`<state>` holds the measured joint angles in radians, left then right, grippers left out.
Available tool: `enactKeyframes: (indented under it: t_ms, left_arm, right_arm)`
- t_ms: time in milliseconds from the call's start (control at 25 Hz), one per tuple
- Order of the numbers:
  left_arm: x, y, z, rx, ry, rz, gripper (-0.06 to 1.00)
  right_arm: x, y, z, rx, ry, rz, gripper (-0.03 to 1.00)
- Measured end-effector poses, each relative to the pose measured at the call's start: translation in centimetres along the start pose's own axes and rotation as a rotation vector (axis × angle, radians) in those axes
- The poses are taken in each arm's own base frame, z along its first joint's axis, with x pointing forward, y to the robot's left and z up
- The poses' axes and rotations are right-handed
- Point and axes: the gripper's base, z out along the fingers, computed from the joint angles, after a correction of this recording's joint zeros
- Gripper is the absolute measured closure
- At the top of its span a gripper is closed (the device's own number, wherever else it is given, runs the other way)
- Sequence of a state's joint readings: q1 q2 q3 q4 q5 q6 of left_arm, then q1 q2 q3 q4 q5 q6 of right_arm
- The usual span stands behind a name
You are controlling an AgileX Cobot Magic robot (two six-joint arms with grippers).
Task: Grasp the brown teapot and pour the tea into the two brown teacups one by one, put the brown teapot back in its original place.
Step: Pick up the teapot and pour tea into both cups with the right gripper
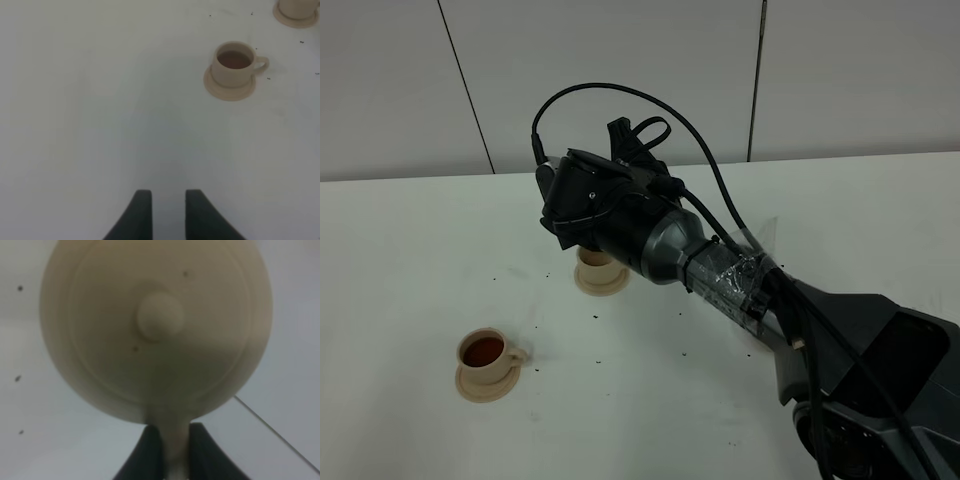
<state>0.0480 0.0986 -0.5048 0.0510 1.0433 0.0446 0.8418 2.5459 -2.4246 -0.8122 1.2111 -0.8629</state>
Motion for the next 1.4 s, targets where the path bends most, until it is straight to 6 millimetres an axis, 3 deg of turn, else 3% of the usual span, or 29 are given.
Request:
enactKeyframes:
  t_ms: [800, 1400]
  left_arm:
    - [0.00, 0.00, 0.00, 0.000, 0.000, 0.000, 0.71]
    - [0.00, 0.00, 0.00, 0.000, 0.000, 0.000, 0.71]
  right_arm:
    - [-0.62, 0.13, -0.31, 0.044, 0.052, -0.049, 0.87]
    - [-1.01, 0.56, 0.53, 0.057, 0.091, -0.085, 0.87]
